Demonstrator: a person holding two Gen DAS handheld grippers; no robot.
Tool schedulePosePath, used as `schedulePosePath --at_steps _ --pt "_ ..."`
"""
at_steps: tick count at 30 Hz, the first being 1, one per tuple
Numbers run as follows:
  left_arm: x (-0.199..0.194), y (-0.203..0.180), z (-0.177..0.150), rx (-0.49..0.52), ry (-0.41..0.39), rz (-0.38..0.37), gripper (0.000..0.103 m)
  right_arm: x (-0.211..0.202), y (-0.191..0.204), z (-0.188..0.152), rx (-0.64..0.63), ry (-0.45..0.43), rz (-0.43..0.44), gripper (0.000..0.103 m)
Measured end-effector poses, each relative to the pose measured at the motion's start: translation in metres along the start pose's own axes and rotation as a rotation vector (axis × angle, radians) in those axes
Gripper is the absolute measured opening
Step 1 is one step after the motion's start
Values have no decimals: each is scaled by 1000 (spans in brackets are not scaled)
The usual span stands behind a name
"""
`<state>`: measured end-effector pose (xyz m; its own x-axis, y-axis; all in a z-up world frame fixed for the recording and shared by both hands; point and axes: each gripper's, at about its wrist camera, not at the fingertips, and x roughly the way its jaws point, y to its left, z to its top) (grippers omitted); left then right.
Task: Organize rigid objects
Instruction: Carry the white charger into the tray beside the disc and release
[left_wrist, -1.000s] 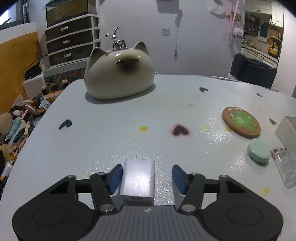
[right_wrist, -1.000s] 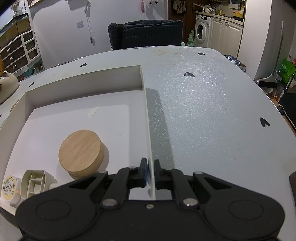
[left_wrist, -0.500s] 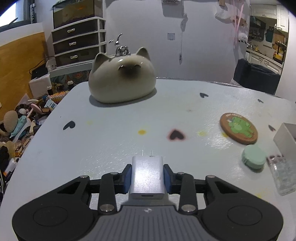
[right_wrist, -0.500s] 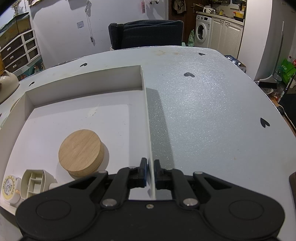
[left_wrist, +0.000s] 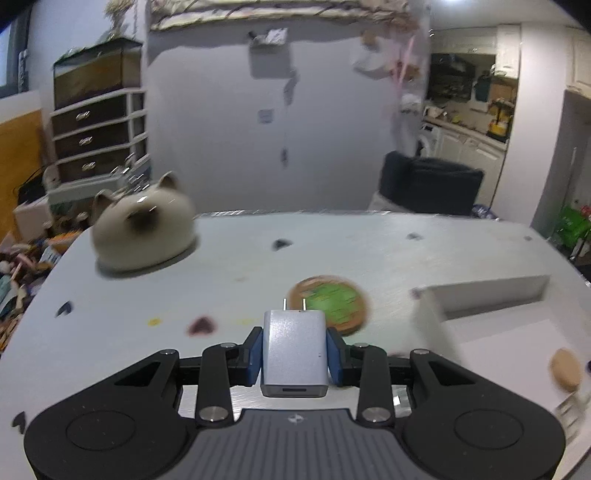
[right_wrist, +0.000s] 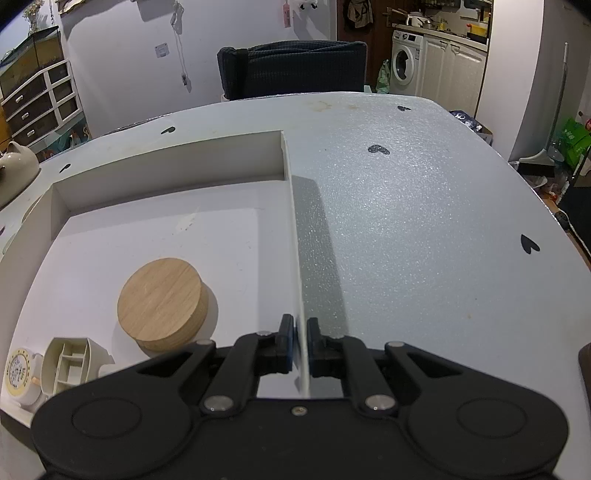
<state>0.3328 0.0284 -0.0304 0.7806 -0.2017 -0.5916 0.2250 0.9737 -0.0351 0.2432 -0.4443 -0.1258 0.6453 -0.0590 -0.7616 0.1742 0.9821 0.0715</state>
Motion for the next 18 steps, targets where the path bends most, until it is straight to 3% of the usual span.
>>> schedulePosePath --at_steps 8,18 --pt "-12 -89 11 41 -36 -146 36 0 -1 0 10 -4 2 7" --pt "23 -176 -18 -27 98 -275 36 -1 -4 -1 20 -7 8 7"
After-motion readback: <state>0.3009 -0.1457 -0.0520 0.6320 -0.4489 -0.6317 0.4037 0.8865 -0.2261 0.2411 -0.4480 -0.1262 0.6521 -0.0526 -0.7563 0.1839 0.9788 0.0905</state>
